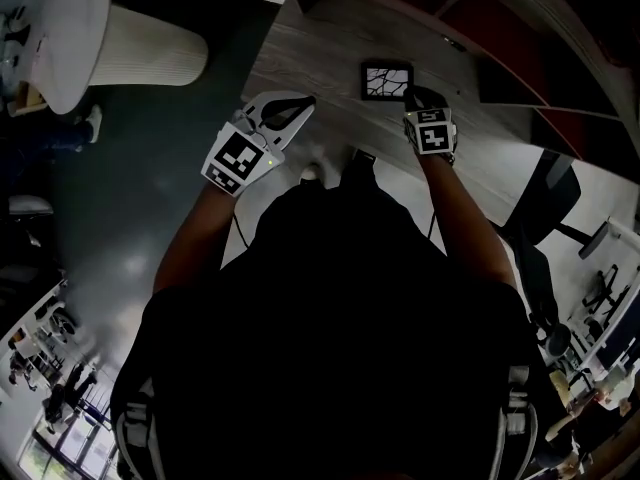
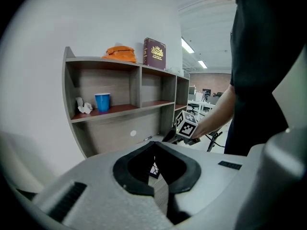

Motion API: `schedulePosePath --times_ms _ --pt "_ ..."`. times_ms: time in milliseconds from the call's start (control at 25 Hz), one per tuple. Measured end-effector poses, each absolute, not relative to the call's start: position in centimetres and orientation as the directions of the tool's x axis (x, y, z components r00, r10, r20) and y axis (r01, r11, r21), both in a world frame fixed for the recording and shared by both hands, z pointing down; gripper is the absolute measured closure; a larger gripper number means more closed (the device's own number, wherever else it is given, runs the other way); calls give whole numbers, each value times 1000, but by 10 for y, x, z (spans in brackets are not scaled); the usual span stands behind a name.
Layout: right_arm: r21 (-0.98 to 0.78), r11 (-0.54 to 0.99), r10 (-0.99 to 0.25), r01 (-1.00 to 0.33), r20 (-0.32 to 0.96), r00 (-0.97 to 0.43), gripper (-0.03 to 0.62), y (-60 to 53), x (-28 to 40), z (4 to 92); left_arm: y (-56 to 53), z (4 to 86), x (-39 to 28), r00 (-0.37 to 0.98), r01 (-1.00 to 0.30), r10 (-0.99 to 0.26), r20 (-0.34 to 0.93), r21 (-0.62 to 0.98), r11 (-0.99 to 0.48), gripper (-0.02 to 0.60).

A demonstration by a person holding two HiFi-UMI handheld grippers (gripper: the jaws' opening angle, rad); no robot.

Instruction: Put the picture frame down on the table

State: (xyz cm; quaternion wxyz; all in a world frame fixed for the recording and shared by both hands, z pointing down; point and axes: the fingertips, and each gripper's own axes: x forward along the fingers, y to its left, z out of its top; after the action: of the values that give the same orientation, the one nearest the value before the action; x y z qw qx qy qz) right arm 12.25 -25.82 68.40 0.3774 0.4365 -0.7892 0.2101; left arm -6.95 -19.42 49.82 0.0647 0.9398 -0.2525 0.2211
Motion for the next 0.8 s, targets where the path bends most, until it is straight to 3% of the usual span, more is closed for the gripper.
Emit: schedulePosePath --times_ms 800 --pt "44 394 -680 -918 686 -259 586 -211 139 579 -168 462 -85 815 -416 -413 406 -86 -905 565"
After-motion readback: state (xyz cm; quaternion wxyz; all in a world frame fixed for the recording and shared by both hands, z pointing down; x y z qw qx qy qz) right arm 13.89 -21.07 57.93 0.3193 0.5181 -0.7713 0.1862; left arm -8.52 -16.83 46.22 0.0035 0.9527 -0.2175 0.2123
